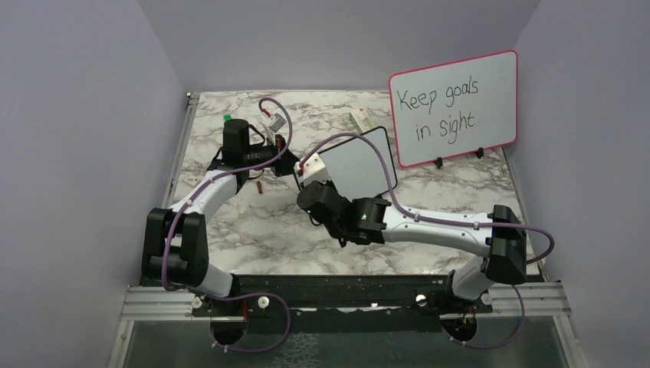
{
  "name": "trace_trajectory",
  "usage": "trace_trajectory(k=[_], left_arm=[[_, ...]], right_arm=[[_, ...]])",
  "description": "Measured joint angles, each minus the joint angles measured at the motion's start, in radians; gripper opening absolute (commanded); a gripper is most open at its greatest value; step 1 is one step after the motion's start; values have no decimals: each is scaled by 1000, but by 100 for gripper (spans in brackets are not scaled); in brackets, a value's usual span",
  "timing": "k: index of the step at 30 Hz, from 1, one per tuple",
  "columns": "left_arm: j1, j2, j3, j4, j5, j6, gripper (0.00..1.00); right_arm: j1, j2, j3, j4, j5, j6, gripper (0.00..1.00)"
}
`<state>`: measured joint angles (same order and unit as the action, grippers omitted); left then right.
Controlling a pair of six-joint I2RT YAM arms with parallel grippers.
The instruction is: Write a sentence on the whiteboard
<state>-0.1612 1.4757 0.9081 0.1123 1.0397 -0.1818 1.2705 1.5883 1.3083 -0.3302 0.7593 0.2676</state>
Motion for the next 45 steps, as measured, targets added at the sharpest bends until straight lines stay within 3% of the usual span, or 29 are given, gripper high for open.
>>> trace_trajectory(k=[45], left_arm=[[-4, 0, 2, -18, 0, 26, 0]], right_arm=[[-42, 40, 32, 49, -48, -6, 1]])
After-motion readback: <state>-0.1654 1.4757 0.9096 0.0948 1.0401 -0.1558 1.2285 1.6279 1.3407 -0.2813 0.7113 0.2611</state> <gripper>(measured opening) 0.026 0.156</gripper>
